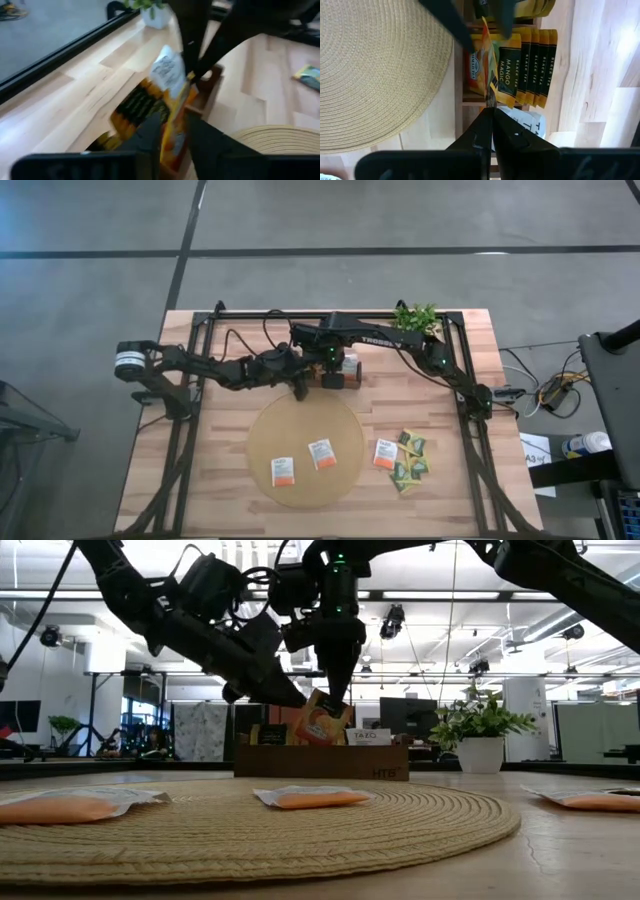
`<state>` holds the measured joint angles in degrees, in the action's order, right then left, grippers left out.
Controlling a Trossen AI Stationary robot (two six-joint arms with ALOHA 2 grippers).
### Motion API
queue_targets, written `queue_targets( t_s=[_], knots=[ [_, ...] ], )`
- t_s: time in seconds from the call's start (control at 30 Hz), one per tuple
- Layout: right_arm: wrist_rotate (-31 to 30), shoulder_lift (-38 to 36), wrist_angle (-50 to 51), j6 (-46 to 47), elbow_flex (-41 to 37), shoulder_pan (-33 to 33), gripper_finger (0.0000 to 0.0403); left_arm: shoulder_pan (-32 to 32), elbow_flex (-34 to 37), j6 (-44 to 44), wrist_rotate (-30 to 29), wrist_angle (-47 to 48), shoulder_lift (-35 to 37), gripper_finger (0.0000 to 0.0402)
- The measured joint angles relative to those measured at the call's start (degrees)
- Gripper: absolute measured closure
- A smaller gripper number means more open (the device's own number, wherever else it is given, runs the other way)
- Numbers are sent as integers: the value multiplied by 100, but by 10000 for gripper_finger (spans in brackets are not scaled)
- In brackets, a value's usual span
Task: Pick & Place Tea
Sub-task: Put the yellow tea bag into the middle section of the wooden organizer
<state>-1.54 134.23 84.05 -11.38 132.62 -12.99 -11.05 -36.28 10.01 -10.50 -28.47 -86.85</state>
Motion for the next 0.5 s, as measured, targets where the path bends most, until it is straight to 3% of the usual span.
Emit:
queue_targets(
  t_s=[0.3, 0.5],
  knots=[
    [-24, -4, 197, -25, 0, -11, 394, 35, -399, -417, 46, 923, 0, 377],
    [-28, -2, 174, -14, -4, -9, 394, 39, -382, -702, 88, 804, -1, 396]
  ],
)
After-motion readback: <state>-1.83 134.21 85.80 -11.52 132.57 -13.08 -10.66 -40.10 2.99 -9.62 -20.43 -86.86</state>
